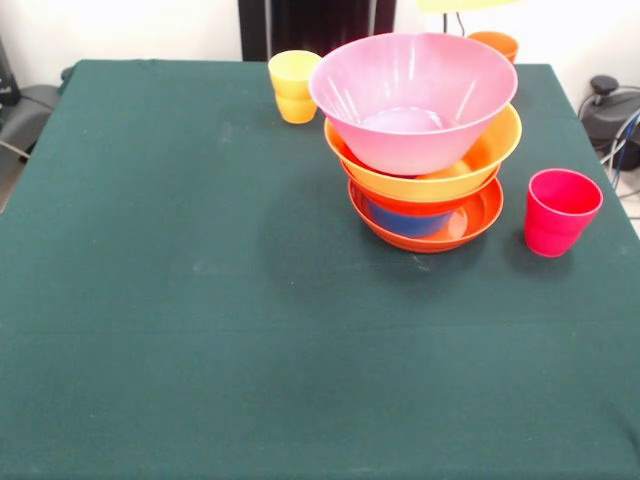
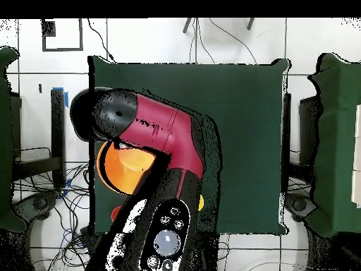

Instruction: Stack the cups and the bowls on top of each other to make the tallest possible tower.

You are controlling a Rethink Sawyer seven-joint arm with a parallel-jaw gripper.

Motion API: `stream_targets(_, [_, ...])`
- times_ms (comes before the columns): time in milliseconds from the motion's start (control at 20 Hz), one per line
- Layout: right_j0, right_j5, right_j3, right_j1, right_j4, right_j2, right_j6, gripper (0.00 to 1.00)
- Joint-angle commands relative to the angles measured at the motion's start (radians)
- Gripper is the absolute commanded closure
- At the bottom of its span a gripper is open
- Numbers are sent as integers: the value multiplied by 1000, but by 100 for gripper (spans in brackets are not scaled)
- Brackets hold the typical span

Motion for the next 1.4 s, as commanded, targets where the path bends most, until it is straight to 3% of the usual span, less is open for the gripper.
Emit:
stream_targets(50, [-25, 48, -30, 68, -101, 88, -7, 100])
stream_targets(600, [-55, 29, -62, 104, -117, 97, -45, 100])
stream_targets(1400, [-97, 61, -83, 93, -154, 131, -68, 100])
